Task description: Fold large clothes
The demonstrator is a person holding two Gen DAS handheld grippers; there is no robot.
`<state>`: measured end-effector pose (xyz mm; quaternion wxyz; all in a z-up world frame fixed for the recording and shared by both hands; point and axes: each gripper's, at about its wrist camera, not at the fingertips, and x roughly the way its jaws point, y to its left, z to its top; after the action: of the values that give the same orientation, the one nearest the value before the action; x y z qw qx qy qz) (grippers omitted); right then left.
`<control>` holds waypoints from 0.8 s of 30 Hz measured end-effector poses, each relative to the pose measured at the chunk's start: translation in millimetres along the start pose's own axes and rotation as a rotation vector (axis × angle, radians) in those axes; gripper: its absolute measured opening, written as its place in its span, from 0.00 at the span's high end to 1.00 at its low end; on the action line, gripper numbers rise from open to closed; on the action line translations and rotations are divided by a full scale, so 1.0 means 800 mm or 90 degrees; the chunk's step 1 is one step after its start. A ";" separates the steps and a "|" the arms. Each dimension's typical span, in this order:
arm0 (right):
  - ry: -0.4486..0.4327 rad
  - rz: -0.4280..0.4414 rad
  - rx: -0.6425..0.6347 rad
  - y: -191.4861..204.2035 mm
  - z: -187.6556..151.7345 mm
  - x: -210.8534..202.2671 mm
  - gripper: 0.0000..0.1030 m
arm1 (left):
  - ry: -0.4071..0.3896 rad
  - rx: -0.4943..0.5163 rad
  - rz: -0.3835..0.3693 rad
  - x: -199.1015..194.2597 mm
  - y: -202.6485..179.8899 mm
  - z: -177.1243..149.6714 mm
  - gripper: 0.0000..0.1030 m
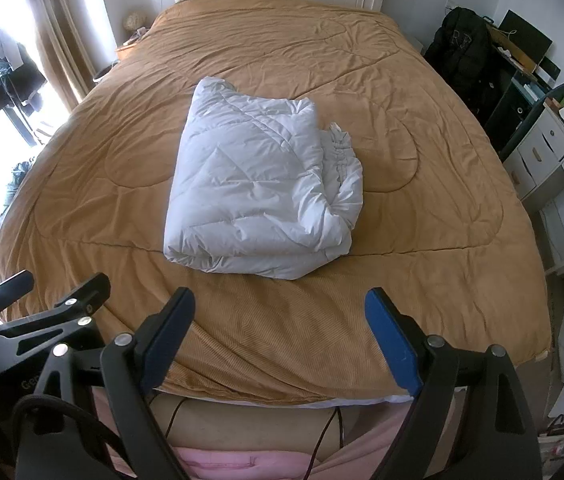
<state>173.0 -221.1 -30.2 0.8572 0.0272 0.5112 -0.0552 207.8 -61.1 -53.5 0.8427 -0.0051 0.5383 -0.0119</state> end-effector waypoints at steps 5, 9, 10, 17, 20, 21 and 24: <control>0.000 0.000 0.001 0.002 0.000 -0.001 0.16 | 0.000 0.000 0.000 0.000 0.000 0.001 0.06; 0.001 0.000 0.001 0.002 0.000 -0.001 0.16 | 0.001 0.001 -0.001 0.000 0.000 0.001 0.06; 0.000 -0.001 0.001 0.001 0.000 -0.001 0.16 | 0.002 0.001 -0.001 0.001 0.000 0.001 0.06; 0.001 -0.001 0.001 0.002 0.001 -0.001 0.16 | 0.004 0.000 -0.003 0.002 -0.001 0.000 0.06; 0.001 -0.001 0.000 0.001 0.001 -0.001 0.16 | 0.006 -0.001 -0.002 0.003 -0.003 -0.001 0.06; 0.001 -0.001 0.001 0.001 0.001 -0.001 0.16 | 0.007 0.000 -0.003 0.003 -0.003 -0.002 0.06; 0.002 -0.001 0.001 -0.003 0.000 0.000 0.16 | 0.008 0.001 -0.003 0.002 -0.004 -0.001 0.06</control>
<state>172.6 -223.7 -30.2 0.8564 0.0276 0.5126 -0.0562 207.8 -64.3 -55.6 0.8394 -0.0058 0.5434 -0.0142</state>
